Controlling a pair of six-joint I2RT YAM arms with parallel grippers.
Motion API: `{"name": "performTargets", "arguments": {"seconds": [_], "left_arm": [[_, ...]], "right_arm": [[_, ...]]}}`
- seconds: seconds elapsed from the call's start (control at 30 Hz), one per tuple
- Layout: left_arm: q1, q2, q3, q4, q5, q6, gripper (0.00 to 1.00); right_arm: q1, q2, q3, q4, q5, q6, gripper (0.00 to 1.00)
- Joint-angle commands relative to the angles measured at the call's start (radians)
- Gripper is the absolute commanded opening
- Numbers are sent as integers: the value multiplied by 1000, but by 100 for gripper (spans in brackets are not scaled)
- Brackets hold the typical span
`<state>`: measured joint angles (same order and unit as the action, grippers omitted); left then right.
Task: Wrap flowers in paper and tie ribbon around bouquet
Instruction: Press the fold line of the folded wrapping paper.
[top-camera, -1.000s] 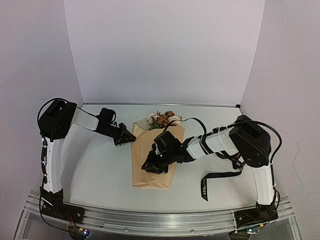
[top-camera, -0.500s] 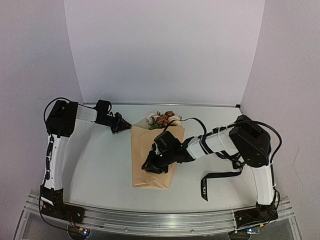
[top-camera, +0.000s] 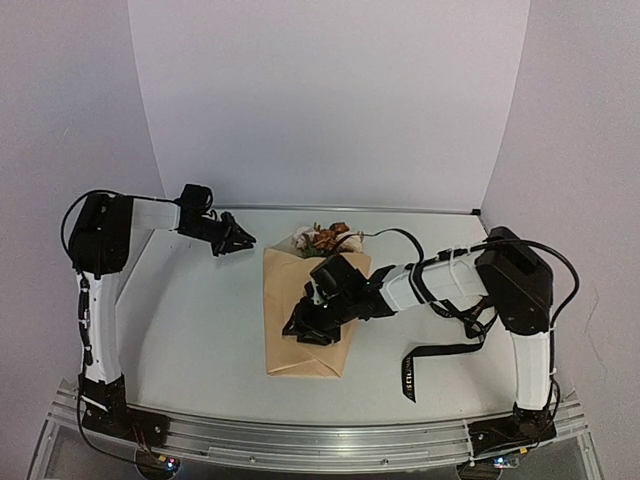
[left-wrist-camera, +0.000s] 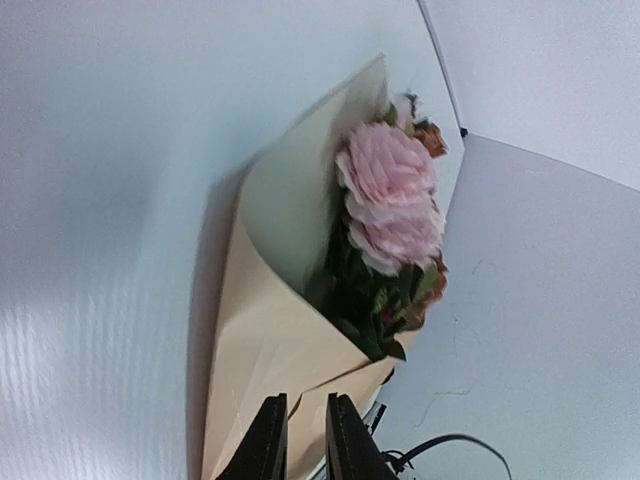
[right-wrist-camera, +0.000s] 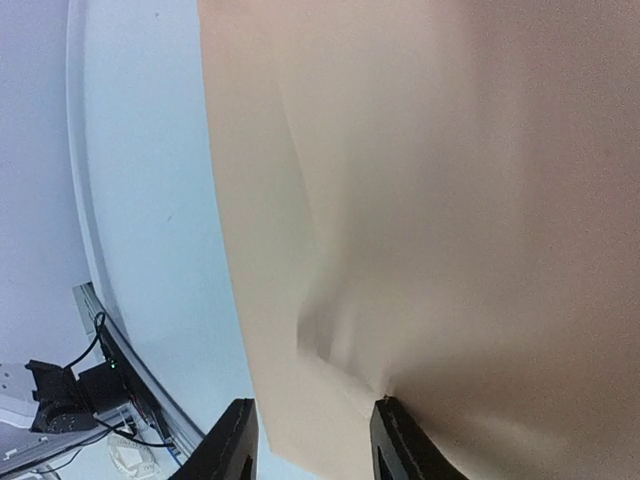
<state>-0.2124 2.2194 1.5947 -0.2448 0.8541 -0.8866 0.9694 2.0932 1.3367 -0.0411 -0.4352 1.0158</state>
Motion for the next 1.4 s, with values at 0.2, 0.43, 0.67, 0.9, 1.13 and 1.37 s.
{"name": "performTargets", "arguments": {"seconds": [0.2,0.43,0.67,0.9,1.13,1.37], "left_arm": [[-265,-356,-439,221,-8,-49,16],[-370,-377,-556,352,-18,-135,15],[-395,-341,-611,346,-64,-135,13],[-395,-332,-621,284,-114,-104,13],[-395,-385,-598,215,-133,-51,13],[-397,-479,-571,200,-127,7,17]], "right_arm": [[-58,-321,-310,112,41,21,46],[-85,-251,-452,357,2,119,39],[-84,-140,-468,505,-25,216,36],[-86,-320,-482,320,57,152,39],[-83,-591,-510,-132,276,59,51],[-79,-846,-728,-341,460,167,55]]}}
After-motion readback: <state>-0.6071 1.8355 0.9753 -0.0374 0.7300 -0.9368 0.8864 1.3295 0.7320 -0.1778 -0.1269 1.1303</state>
